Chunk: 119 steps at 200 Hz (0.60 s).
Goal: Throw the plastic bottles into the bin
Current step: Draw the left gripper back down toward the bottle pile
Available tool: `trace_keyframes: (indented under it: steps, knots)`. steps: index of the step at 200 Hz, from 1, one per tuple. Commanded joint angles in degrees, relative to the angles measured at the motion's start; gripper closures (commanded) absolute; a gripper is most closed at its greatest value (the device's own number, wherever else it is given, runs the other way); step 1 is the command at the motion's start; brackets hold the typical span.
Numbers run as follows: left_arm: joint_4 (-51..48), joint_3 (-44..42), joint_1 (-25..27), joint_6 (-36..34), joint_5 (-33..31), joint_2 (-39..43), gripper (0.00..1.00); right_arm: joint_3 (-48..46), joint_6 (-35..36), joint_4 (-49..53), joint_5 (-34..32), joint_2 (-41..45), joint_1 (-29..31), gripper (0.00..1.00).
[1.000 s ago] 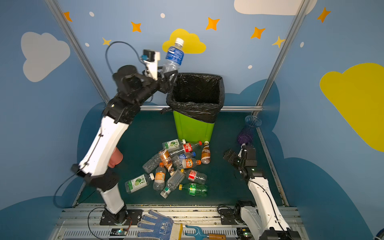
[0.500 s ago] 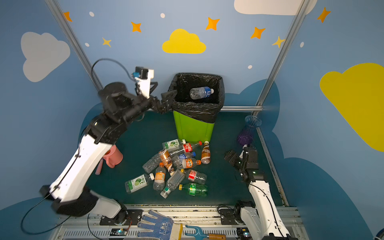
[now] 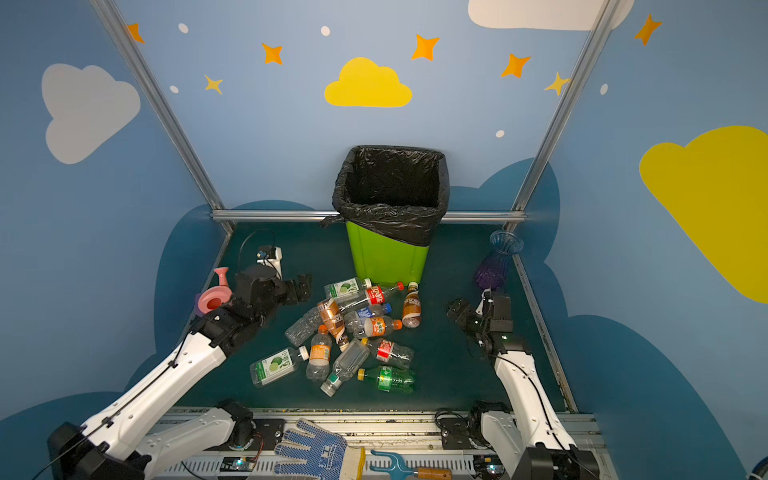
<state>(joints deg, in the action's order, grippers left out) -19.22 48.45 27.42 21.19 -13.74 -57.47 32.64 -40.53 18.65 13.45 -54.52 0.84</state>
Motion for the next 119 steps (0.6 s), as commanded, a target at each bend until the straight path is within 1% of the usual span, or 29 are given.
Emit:
trace_keyframes:
  steps: [1,17,29,42,67,94,119]
  knots:
    - [-1.26,-4.17,-0.13,15.08,4.79,2.4,0.02,0.64,-0.45,-2.63,2.91,-2.3,-0.31,0.06]
    - [3.54,-8.44,-0.09,17.88,9.57,2.38,0.08,1.18,0.13,-2.78,3.99,-3.67,-0.31,0.06]
    - [6.0,-10.15,-0.09,20.43,11.18,1.43,0.12,1.58,0.45,-2.59,4.37,-4.29,-0.23,0.06]
    - [6.71,-10.11,-0.09,21.28,12.93,-0.6,0.15,1.72,0.61,-2.52,4.32,-4.54,-0.31,0.06]
    - [5.34,-6.94,-0.09,21.04,16.62,-5.69,0.16,1.48,0.53,-2.27,3.84,-4.23,-0.3,0.06]
    - [7.35,-5.49,-0.09,20.73,21.41,-10.59,0.17,0.95,-0.14,-2.01,3.17,-3.59,-0.31,0.06]
    - [7.81,-4.65,-0.1,20.87,23.07,-13.82,0.18,0.4,-0.33,-2.04,2.67,-2.8,-0.23,0.06]
